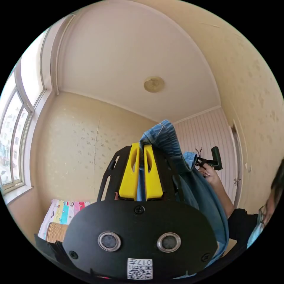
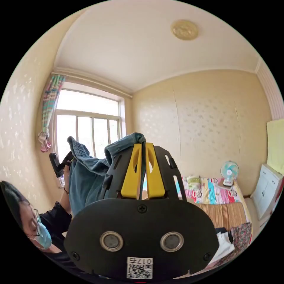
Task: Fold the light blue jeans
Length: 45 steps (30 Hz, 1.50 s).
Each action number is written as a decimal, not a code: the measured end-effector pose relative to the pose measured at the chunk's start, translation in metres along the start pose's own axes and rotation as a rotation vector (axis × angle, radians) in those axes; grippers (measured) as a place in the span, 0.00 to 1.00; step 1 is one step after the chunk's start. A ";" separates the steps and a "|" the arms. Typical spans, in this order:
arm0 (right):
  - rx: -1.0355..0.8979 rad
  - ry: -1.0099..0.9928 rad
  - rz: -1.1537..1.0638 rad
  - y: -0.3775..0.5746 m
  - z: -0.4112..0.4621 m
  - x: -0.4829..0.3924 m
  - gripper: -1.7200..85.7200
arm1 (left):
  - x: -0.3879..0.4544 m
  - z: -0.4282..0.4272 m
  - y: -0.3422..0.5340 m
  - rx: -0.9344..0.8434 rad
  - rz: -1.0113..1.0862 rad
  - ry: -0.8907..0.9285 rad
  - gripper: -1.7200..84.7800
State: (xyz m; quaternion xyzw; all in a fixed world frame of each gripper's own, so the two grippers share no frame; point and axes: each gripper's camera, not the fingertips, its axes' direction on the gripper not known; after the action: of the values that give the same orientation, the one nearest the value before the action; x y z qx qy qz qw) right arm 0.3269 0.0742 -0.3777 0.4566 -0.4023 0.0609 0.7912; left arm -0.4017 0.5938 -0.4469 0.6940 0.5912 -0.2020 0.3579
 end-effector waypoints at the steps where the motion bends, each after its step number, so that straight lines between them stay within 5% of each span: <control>1: -0.053 0.029 0.026 -0.003 0.029 0.018 0.06 | -0.014 0.032 0.000 -0.062 -0.010 -0.028 0.03; 6: -0.099 0.483 0.215 0.013 0.210 0.180 0.14 | -0.208 0.279 0.081 -0.666 -0.332 -0.115 0.14; 10: -0.396 0.408 0.118 0.114 0.295 0.233 0.15 | -0.263 0.299 0.227 -0.824 -0.316 -0.055 0.18; 15: -0.890 0.197 -0.147 0.382 0.325 0.263 0.14 | -0.288 0.231 0.499 -1.220 -0.264 0.122 0.17; 21: -0.985 -0.362 0.232 0.568 0.236 0.287 0.13 | -0.317 0.067 0.660 -1.253 -0.542 0.255 0.17; 27: -0.884 -0.473 0.344 0.583 0.167 0.261 0.13 | -0.316 -0.048 0.677 -1.133 -0.609 0.262 0.17; 30: -0.818 -0.491 0.418 0.566 0.137 0.271 0.12 | -0.337 -0.076 0.666 -1.052 -0.620 0.094 0.17; 34: -0.779 -0.577 0.494 0.543 0.109 0.301 0.12 | -0.384 -0.071 0.668 -0.991 -0.712 0.070 0.16; 41: -0.793 -0.610 0.574 0.505 0.062 0.374 0.12 | -0.394 0.001 0.702 -1.256 -0.674 0.151 0.09; 45: -0.790 -0.627 0.619 0.488 0.034 0.406 0.12 | -0.413 -0.009 0.669 -1.258 -0.652 -0.092 0.06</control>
State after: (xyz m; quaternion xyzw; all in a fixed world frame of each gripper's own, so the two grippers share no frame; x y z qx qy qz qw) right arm 0.3520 0.2187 0.2407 -0.0149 -0.7238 -0.0034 0.6898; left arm 0.1524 0.2911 0.0223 0.1342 0.7577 0.0518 0.6366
